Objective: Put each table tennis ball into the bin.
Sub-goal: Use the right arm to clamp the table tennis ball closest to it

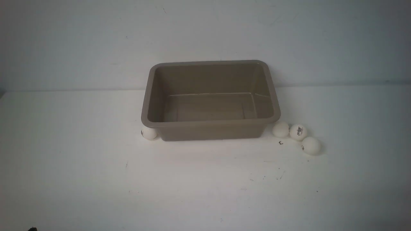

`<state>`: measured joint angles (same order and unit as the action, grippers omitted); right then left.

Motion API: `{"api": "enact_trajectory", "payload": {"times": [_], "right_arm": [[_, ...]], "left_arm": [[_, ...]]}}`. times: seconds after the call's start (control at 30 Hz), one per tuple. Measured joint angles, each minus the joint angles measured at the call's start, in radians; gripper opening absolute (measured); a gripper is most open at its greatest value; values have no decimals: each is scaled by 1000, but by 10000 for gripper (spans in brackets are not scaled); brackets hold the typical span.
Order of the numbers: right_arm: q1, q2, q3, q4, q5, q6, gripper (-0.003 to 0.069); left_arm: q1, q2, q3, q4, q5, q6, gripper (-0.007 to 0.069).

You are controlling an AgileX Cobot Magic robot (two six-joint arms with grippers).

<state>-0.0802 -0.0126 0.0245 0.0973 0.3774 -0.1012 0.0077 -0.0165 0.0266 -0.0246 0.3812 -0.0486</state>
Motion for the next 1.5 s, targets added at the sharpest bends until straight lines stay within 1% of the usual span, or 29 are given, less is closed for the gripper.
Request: {"api": "enact_trajectory", "payload": {"times": [1.1,1.17,1.27,1.33,1.5], "right_arm": [[0,0,0,3,0,0,-15],[0,0,0,41,-7,9,-15],[0,0,4,160,-36,33,-15],[0,0,4,217,-68,27,-15],[0,0,4,268,-161,3,-15]], "left_arm": [[0,0,0,0,0,0,426],[0,0,0,0,0,0,426],[0,0,0,0,1,0,426],[0,0,0,0,1,0,426],[0,0,0,9,1,0,426]]}}
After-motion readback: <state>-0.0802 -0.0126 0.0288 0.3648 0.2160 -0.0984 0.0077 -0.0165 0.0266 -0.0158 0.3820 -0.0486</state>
